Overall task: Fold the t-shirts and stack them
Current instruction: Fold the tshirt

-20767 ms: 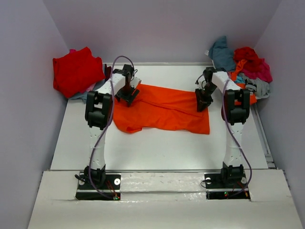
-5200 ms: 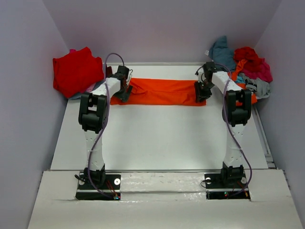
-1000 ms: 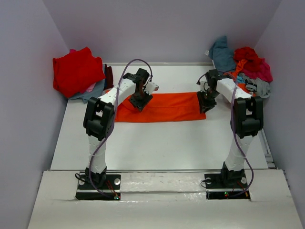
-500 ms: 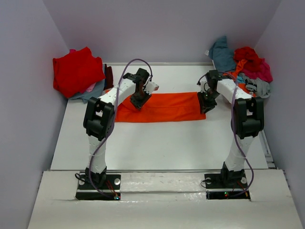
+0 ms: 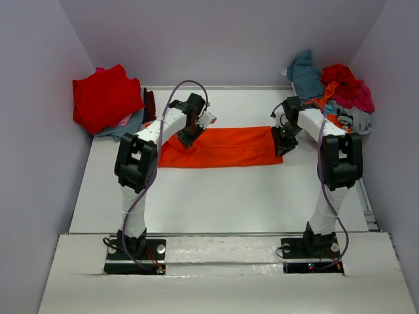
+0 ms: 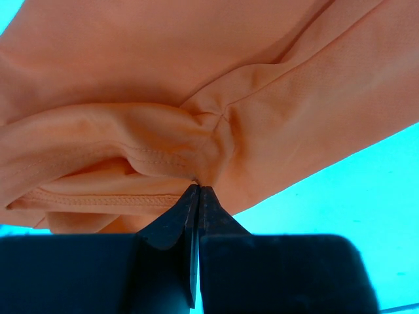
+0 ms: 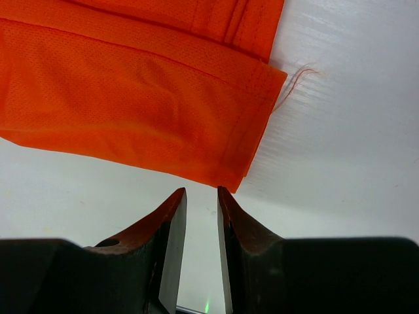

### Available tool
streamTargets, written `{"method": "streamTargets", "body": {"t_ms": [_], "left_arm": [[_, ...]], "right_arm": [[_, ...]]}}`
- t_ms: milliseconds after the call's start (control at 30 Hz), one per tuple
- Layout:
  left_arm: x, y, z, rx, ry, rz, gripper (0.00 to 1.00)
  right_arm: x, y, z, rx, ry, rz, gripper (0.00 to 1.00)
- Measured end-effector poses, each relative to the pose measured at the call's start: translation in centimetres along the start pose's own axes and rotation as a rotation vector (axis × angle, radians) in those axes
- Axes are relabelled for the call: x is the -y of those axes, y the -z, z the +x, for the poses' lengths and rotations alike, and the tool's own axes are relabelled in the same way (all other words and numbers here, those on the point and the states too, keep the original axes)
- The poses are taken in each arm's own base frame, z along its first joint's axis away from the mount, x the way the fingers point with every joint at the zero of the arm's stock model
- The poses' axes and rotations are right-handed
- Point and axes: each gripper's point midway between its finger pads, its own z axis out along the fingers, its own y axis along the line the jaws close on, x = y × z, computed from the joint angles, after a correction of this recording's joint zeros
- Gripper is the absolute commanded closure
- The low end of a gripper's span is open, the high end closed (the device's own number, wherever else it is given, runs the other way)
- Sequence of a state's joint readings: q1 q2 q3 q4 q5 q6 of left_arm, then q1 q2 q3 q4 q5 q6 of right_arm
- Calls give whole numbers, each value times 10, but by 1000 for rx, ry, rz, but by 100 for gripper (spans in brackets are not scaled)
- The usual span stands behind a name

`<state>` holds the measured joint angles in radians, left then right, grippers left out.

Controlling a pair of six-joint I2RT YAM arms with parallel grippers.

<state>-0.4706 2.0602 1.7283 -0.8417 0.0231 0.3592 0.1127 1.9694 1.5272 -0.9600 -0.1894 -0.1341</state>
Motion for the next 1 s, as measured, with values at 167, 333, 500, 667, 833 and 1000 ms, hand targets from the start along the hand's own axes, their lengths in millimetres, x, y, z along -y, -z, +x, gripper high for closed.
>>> {"method": "streamTargets", "body": {"t_ms": [167,333,500,667,833,1000], "left_arm": [[-8,3,-1,-2,-3,-43,91],[-18,12,-14,31,-9,-85,92],[-23,17,-21,49,-28,-117,92],[-23,17,-23,42,-60,-136,92],[-21,12,-30,33,-109,-153,92],[-18,5,-31,6,-165,-170,92]], "right_arm": [[0,0,0,-1,0,0,69],[0,0,0,-1,0,1,69],[0,0,0,-1,0,2,69],[0,0,0,-1,0,2,68],[0,0,0,-1,0,2,69],[1,0,0,-1,0,3,69]]}}
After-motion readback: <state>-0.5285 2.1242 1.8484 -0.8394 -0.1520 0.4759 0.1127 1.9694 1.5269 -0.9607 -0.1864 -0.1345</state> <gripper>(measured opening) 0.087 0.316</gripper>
